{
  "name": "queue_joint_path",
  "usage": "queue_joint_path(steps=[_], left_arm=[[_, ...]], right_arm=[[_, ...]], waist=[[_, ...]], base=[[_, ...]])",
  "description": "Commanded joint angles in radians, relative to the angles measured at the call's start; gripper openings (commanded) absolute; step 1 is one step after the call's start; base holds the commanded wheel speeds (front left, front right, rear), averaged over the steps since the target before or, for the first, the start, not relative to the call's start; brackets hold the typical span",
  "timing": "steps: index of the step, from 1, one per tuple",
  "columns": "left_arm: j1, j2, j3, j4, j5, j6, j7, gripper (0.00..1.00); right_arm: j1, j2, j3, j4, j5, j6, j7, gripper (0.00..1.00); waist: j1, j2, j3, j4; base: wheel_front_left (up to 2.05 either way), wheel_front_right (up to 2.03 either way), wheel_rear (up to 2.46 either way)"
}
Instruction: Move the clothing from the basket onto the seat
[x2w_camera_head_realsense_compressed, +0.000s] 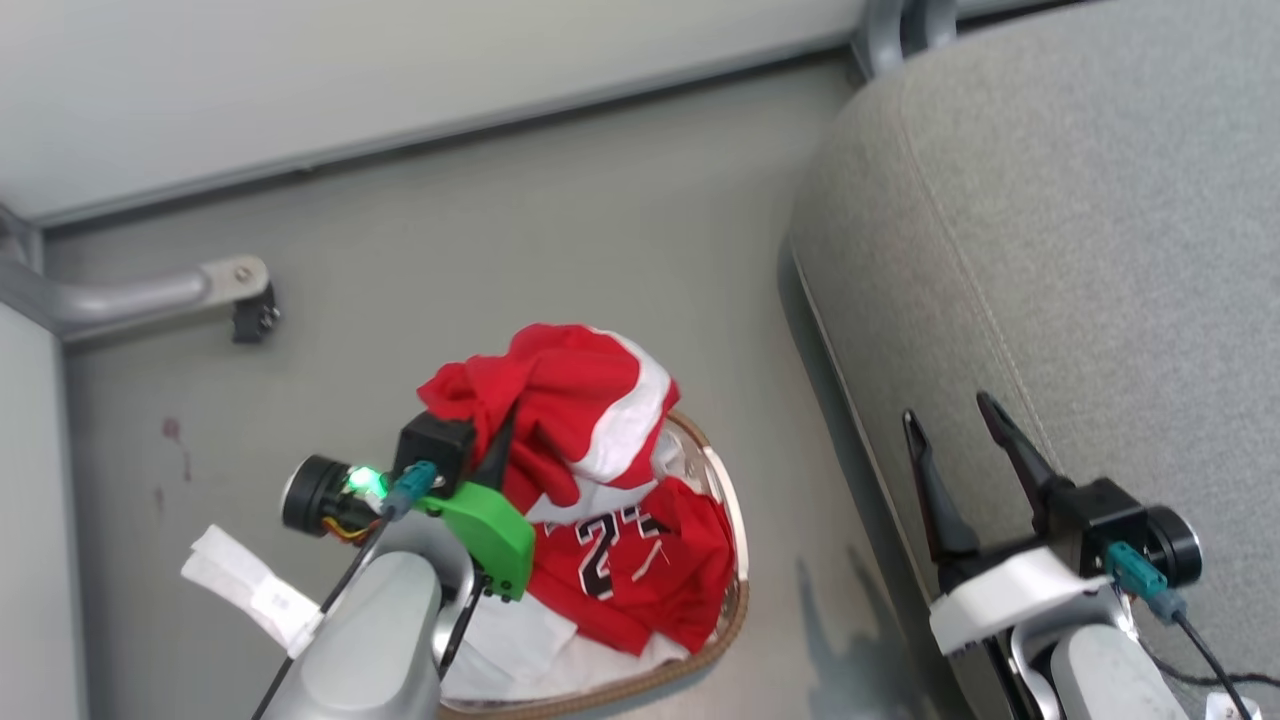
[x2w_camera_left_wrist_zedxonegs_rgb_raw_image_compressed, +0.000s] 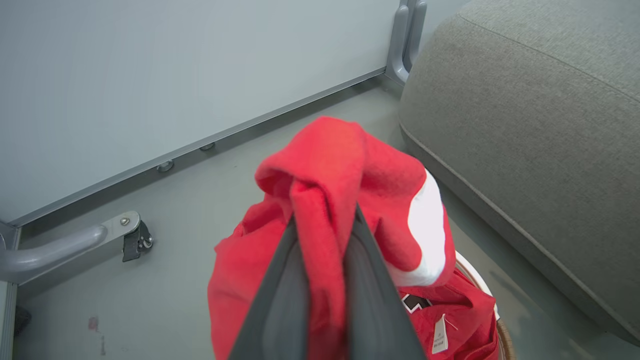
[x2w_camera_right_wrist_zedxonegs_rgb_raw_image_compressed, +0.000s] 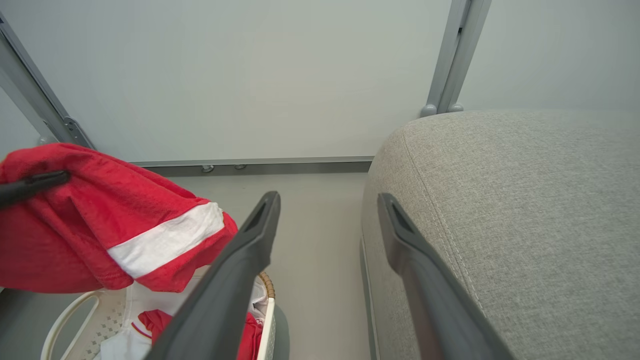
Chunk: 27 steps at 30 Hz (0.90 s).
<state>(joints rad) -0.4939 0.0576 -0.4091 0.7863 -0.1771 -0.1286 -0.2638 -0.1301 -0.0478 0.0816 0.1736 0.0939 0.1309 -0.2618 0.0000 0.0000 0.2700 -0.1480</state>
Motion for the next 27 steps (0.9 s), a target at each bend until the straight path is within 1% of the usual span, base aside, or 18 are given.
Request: queue_joint_path(steps=[1,7,10,20,24,27], left_arm=[[-0.009,0.009,-0.017,-0.019,0.008,-0.003,-0.001,0.0],[-0.065,0.037,-0.107,-0.128,0.003,-0.003,-0.001,0.0],[-0.113,0.048,-0.145,-0.179,-0.01,-0.003,-0.001,0.0],[-0.271,0.08,-0.248,-0.267,-0.046,-0.003,0.003,0.0],[-0.316,0.081,-0.274,-0.283,-0.059,-0.003,0.008,0.0],[-0.339,0.078,-0.295,-0.29,-0.072,-0.003,0.014,0.0]], right_arm=[[0.03,-0.005,-0.005,0.006,-0.005,0.0,-0.005,1.0],[0.095,-0.005,-0.011,0.014,-0.009,0.0,-0.005,1.0],[0.108,-0.004,-0.011,0.009,-0.011,0.0,-0.005,1.0],[0.111,-0.005,0.006,0.006,-0.019,0.0,-0.005,1.0],[0.089,-0.004,0.017,0.008,-0.03,0.0,-0.005,1.0],[0.068,-0.004,0.047,0.009,-0.037,0.0,-0.005,1.0]], waist=[[0.0,0.0,-0.15,0.065],[0.0,0.0,-0.259,0.089],[0.0,0.0,-0.284,0.099],[0.0,0.0,-0.327,0.116],[0.0,0.0,-0.335,0.122],[0.0,0.0,-0.34,0.127]], base=[[0.0,0.0,0.0],[0.0,0.0,0.0],[0.0,0.0,0.0],[0.0,0.0,0.0],[0.0,0.0,0.0],[0.0,0.0,0.0]])
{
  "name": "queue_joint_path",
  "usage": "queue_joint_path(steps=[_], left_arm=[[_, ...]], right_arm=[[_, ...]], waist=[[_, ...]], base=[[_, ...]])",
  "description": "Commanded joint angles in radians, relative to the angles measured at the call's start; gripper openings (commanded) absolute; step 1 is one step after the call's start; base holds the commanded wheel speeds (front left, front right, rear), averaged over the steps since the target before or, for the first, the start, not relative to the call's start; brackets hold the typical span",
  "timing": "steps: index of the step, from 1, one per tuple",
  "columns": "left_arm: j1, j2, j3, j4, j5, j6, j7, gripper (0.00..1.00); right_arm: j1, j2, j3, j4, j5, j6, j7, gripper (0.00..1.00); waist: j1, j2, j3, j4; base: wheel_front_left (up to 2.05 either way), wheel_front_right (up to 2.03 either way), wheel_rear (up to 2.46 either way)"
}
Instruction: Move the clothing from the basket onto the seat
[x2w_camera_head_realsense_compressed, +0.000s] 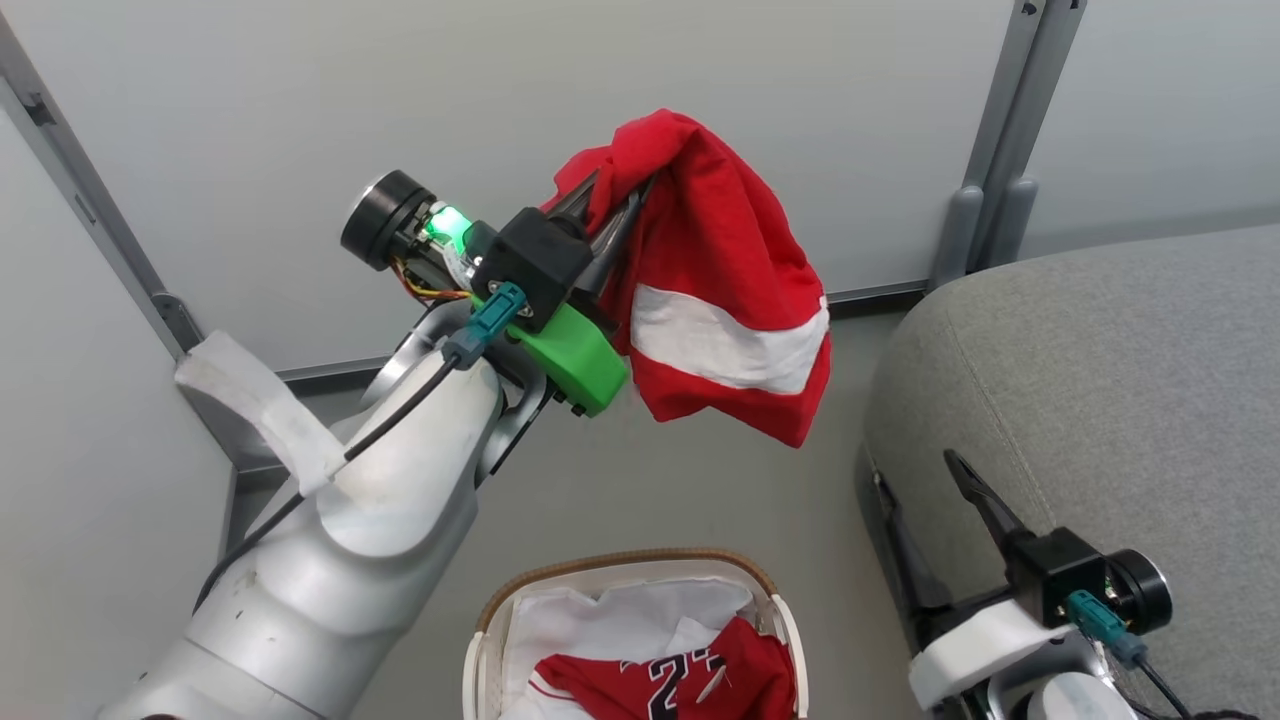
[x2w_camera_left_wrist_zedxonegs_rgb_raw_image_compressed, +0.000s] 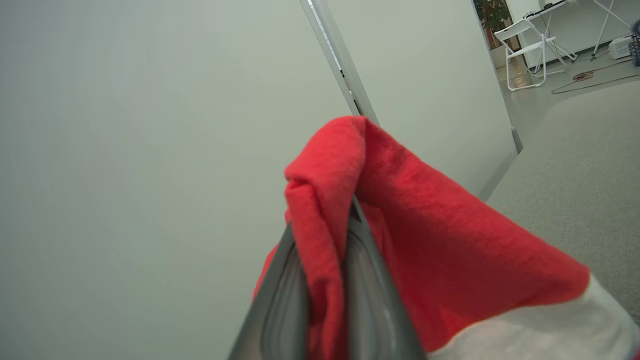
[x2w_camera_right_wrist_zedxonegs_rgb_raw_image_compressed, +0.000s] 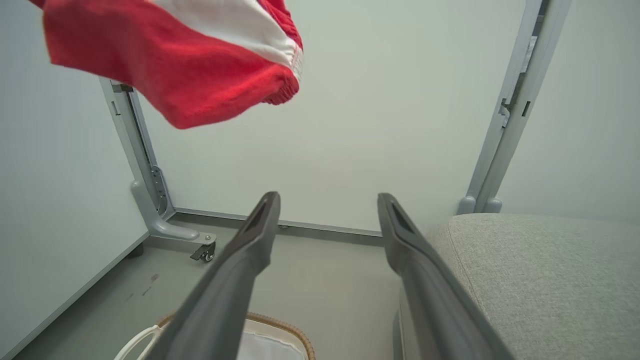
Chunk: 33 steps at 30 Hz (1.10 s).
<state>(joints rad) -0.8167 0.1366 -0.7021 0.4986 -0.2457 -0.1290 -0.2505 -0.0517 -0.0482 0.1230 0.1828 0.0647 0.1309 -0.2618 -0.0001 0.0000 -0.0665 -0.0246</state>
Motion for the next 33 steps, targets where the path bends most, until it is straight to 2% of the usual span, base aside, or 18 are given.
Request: queue_joint_path(steps=[1,7,16,22,32,33], left_arm=[[-0.021,-0.002,-0.006,-0.004,-0.009,-0.003,0.002,0.0],[-0.047,-0.005,-0.035,-0.01,-0.029,-0.003,0.004,0.0],[-0.058,-0.007,-0.07,-0.015,-0.043,-0.003,0.003,0.0],[-0.038,-0.009,-0.092,-0.02,-0.053,-0.003,0.001,0.0],[-0.002,-0.016,-0.127,-0.043,-0.084,-0.003,-0.003,0.0],[0.004,-0.015,-0.129,-0.043,-0.085,-0.003,-0.004,0.0]], right_arm=[[-0.016,-0.004,0.02,0.0,-0.006,0.0,-0.005,1.0],[-0.054,-0.004,0.139,0.025,0.032,0.0,-0.005,1.0],[-0.135,-0.004,0.231,0.028,0.122,0.0,-0.005,1.0],[-0.178,-0.005,0.226,0.001,0.16,0.0,-0.005,1.0],[-0.266,-0.004,0.237,0.056,0.159,0.0,-0.005,1.0],[-0.272,-0.004,0.24,0.063,0.164,0.0,-0.005,0.65]], waist=[[0.0001,0.0,-0.004,0.006],[0.0001,0.0,-0.007,0.021],[0.0001,0.0,-0.006,0.037],[0.0001,0.0,-0.007,0.041],[0.0001,0.0,-0.007,0.051],[0.0001,0.0,-0.008,0.052]], base=[[0.0,0.0,0.0],[0.0,0.0,0.0],[0.0,0.0,0.0],[0.0,0.0,0.0],[0.0,0.0,0.0],[0.0,0.0,0.0]])
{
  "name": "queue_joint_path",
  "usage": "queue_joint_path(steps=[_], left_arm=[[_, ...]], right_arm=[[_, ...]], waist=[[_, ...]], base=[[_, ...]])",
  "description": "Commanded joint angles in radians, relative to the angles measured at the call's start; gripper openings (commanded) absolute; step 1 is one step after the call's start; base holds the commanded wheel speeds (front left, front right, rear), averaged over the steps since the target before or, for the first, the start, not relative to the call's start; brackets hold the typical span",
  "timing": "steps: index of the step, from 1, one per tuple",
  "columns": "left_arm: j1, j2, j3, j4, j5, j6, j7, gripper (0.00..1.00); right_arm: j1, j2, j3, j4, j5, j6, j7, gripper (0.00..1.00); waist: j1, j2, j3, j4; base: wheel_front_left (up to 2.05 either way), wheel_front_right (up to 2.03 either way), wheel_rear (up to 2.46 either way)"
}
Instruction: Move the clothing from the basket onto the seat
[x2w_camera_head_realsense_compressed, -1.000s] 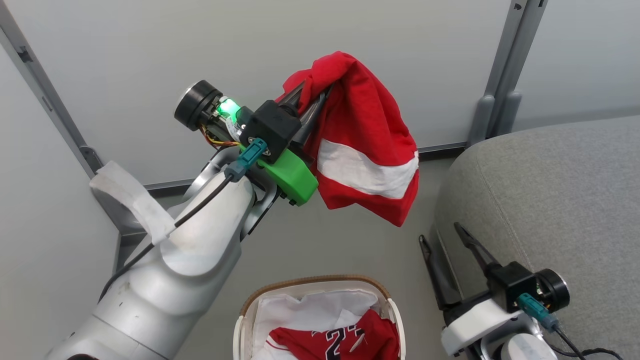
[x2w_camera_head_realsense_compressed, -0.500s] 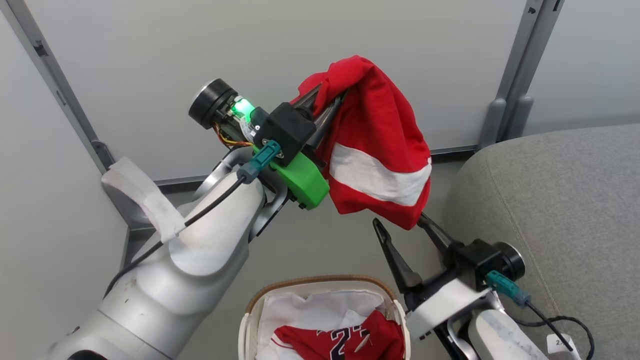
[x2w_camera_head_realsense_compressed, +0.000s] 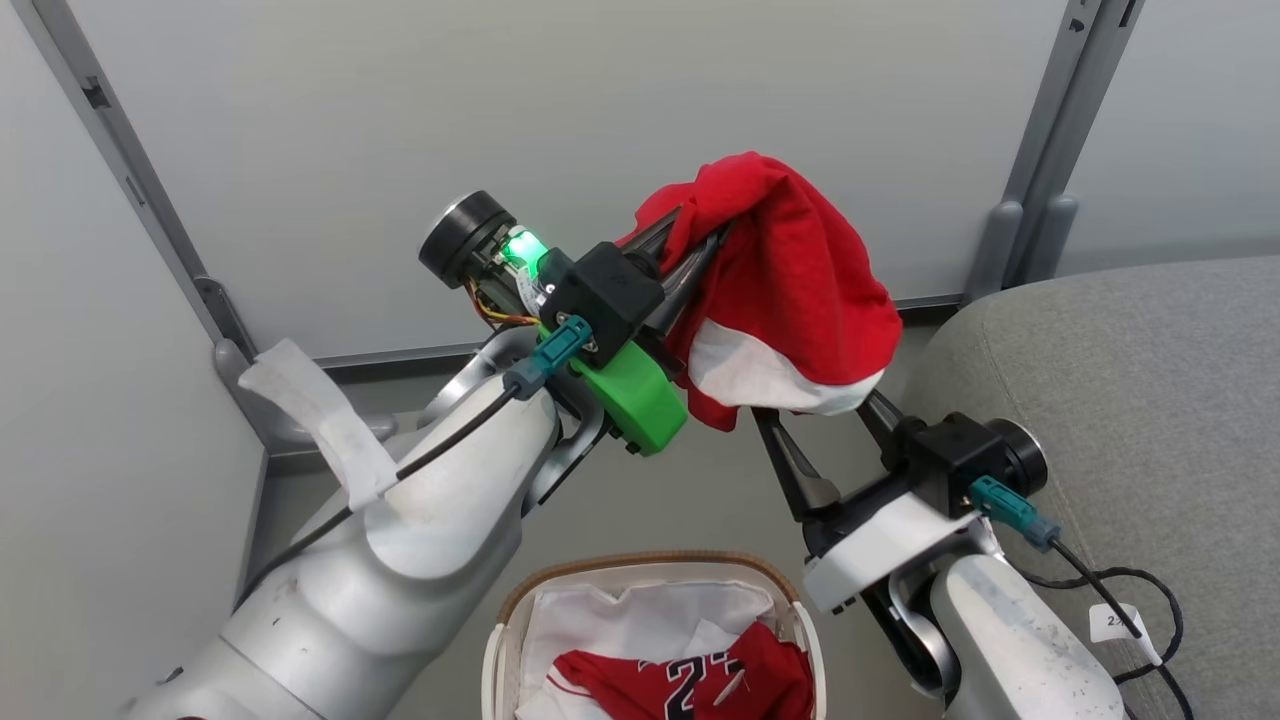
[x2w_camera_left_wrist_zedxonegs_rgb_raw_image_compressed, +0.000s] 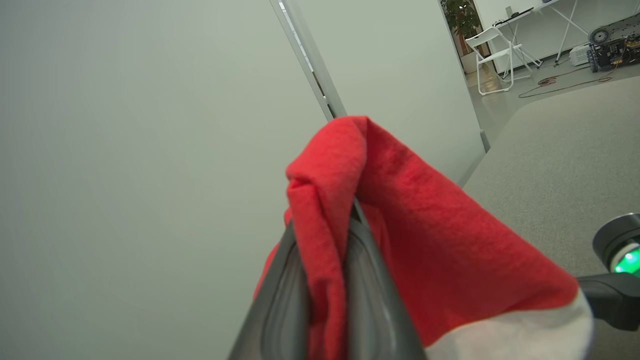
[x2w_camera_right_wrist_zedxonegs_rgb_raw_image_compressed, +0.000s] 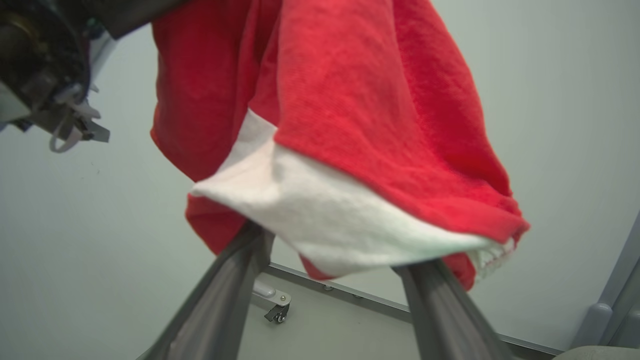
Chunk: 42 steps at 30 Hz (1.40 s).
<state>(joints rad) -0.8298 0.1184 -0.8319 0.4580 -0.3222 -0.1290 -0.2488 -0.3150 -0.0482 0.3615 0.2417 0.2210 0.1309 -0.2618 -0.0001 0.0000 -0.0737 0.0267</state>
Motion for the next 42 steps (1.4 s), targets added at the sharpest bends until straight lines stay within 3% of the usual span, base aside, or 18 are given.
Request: queue_joint_path(steps=[1,2,3,4,17,18,19,21,22,42], left_arm=[[0.022,0.004,-0.001,-0.002,-0.011,-0.003,-0.006,0.0],[0.026,0.005,-0.002,0.0,-0.015,-0.003,-0.007,0.0],[0.028,0.007,-0.002,0.002,-0.017,-0.003,-0.008,0.0],[0.03,0.009,-0.001,0.005,-0.018,-0.002,-0.008,0.0],[0.091,0.024,0.027,0.016,-0.064,0.013,-0.015,0.0],[0.099,0.023,0.027,0.015,-0.068,0.013,-0.015,0.12],[0.107,0.024,0.026,0.015,-0.072,0.013,-0.016,0.18],[0.128,0.022,0.03,0.013,-0.081,0.012,-0.017,0.55],[0.141,0.021,0.033,0.012,-0.083,0.014,-0.017,1.0],[0.427,-0.008,0.122,0.055,-0.112,0.015,-0.016,1.0]], right_arm=[[-0.014,-0.004,0.003,0.008,0.011,0.0,-0.005,0.39],[-0.018,-0.004,0.001,0.009,0.015,0.0,-0.005,0.2],[-0.02,-0.004,-0.001,0.009,0.017,0.0,-0.005,0.07],[-0.019,-0.004,-0.002,0.009,0.022,0.0,-0.005,0.0],[0.017,-0.004,-0.027,-0.022,0.034,0.0,-0.005,0.0],[0.018,-0.004,-0.031,-0.025,0.034,0.0,-0.005,0.0],[0.019,-0.004,-0.036,-0.029,0.033,0.0,-0.005,0.0],[0.018,-0.004,-0.046,-0.036,0.029,0.0,-0.005,0.0],[0.019,-0.004,-0.052,-0.039,0.026,0.0,-0.005,0.0],[0.039,-0.004,-0.189,-0.069,-0.05,0.0,-0.005,0.0]], waist=[[0.0001,0.0,-0.001,0.001],[0.0001,0.0,-0.001,0.002],[0.0001,0.0,-0.001,0.002],[0.0001,0.0,-0.001,0.002],[0.0001,0.0,0.003,-0.021],[0.0001,0.0,0.003,-0.022],[0.0001,0.0,0.004,-0.024],[0.0001,0.0,0.006,-0.026],[0.0001,0.0,0.007,-0.026],[0.0001,0.0,0.04,-0.033]], base=[[0.0,0.0,0.0],[0.0,0.0,0.0],[0.0,0.0,0.0],[0.0,0.0,0.0],[0.0,0.0,0.0],[0.0,0.0,0.0],[0.0,0.0,0.0],[0.0,0.0,0.0],[0.0,0.0,0.0],[0.0,0.0,0.0]])
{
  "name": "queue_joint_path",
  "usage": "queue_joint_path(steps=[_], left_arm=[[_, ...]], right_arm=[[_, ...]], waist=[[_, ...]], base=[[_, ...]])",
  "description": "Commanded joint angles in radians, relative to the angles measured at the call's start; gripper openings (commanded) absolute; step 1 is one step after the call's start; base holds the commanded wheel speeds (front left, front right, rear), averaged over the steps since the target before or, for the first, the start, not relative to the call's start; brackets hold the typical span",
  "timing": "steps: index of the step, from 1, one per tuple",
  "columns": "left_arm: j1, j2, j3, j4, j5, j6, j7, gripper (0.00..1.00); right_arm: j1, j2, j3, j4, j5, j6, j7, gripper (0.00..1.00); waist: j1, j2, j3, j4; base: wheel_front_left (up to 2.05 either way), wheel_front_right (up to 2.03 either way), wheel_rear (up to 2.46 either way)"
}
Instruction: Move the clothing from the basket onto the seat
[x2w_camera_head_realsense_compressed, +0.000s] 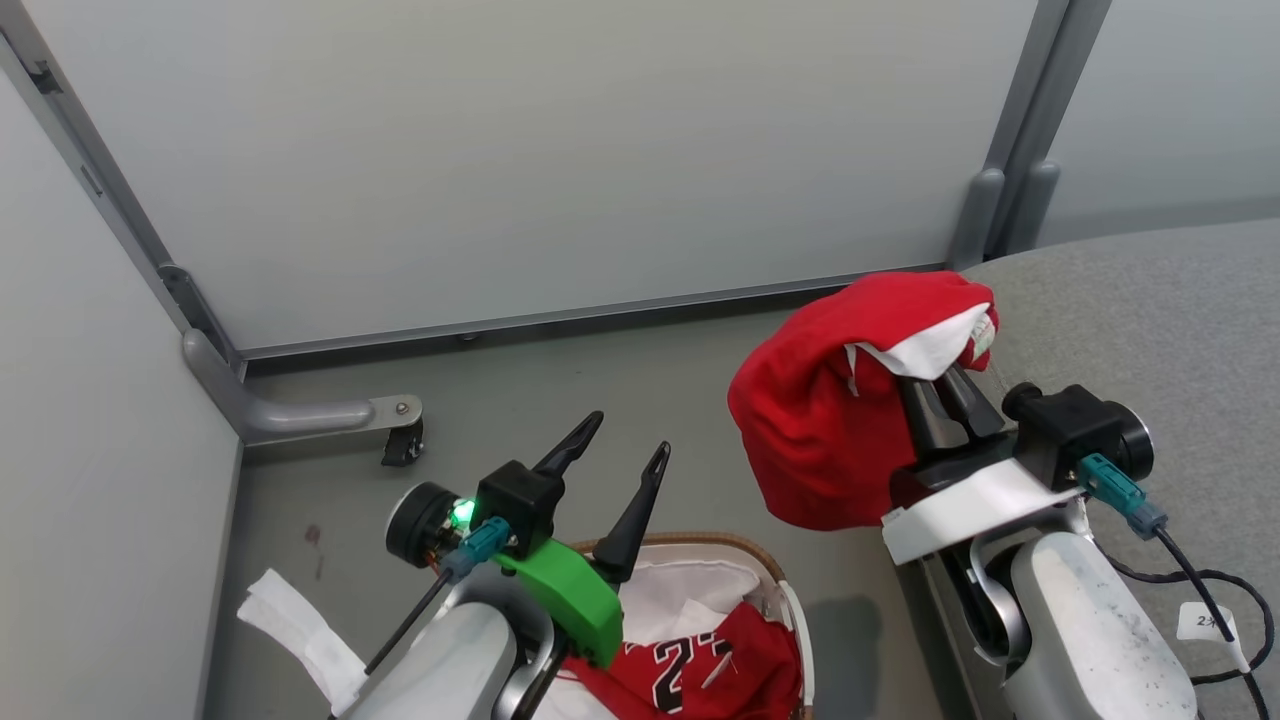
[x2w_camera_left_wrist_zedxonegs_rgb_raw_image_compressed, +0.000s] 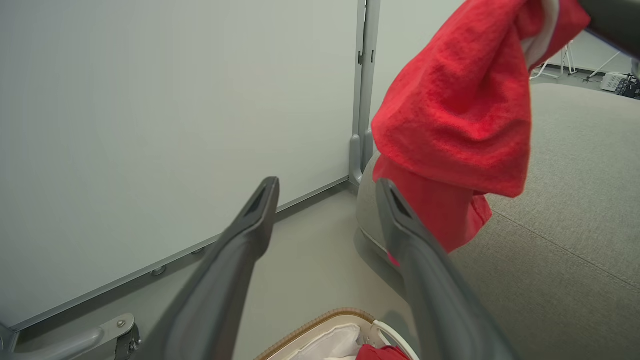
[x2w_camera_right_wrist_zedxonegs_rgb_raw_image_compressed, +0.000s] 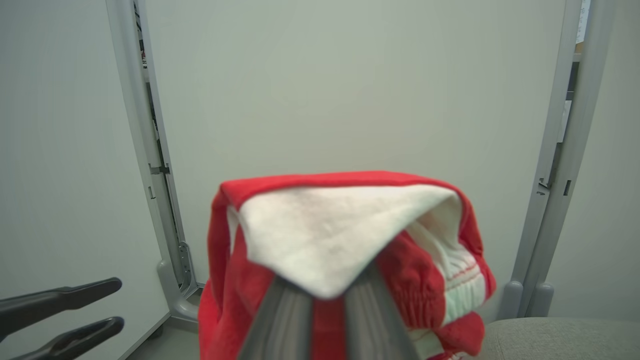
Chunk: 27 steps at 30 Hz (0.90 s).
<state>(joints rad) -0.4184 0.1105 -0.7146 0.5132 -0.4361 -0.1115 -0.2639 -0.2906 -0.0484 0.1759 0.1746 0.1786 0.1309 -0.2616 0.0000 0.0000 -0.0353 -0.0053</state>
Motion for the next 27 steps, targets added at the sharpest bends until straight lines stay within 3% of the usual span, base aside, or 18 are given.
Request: queue_joint_path(steps=[1,16,27], left_arm=[[0.027,-0.001,0.015,0.001,0.004,-0.002,-0.001,1.0],[0.127,-0.036,0.087,-0.014,0.059,-0.008,-0.001,1.0],[0.134,-0.053,0.112,-0.045,0.097,-0.013,-0.001,1.0]], right_arm=[[0.015,-0.004,-0.009,0.001,-0.012,0.0,-0.005,0.0],[0.028,-0.004,-0.049,0.015,-0.053,0.0,-0.005,0.0],[0.005,-0.004,-0.086,0.011,-0.088,0.0,-0.005,0.0]], waist=[[0.0,0.0,0.003,-0.003],[0.0,0.0,0.026,-0.044],[0.0,0.0,0.084,-0.236]], base=[[0.0,0.0,0.0],[0.0,0.0,0.0],[0.0,0.0,0.0]])
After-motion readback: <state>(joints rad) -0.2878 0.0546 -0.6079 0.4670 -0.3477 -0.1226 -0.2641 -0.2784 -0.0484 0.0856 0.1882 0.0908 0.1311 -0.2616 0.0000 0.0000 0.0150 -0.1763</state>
